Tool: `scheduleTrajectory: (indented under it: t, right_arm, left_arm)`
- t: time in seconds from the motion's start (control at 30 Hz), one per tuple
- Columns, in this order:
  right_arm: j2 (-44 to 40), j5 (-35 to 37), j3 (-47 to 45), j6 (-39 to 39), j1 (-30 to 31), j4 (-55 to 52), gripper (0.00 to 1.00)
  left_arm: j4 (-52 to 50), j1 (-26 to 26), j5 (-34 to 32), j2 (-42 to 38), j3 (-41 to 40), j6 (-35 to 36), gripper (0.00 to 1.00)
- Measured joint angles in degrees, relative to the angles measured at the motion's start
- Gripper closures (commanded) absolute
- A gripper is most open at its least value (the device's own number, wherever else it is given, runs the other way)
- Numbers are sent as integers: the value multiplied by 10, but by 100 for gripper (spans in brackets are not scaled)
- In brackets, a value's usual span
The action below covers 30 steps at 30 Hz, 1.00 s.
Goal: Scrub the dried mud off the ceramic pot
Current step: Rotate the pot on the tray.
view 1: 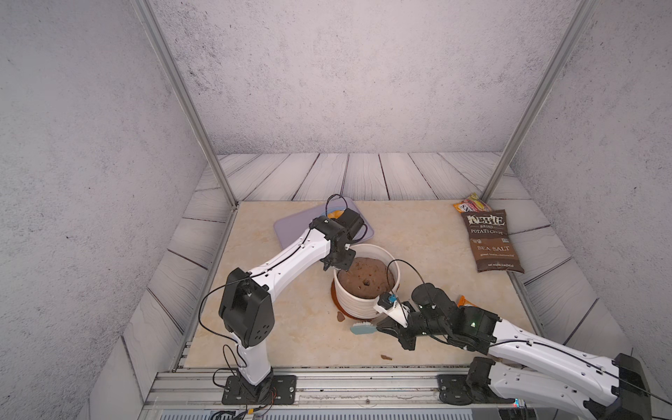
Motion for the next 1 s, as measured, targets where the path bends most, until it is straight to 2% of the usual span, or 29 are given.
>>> scheduleTrajectory:
  t: [0.37, 0.57, 0.73, 0.83, 1.0]
  right_arm:
    - [16, 13, 70, -9, 0, -24, 100]
    - [20, 21, 73, -12, -1, -32, 100]
    - [23, 24, 73, -12, -5, -33, 100]
    - [23, 25, 73, -14, -8, -35, 100]
    - [23, 25, 74, -17, -14, -37, 100]
  left_arm:
    - [19, 6, 25, 10, 16, 159, 100]
    - [25, 7, 34, 12, 17, 203, 99]
    - [23, 7, 38, 16, 22, 210, 85]
    - [14, 7, 28, 19, 27, 220, 73]
    - [-11, 6, 4, 19, 49, 224, 63]
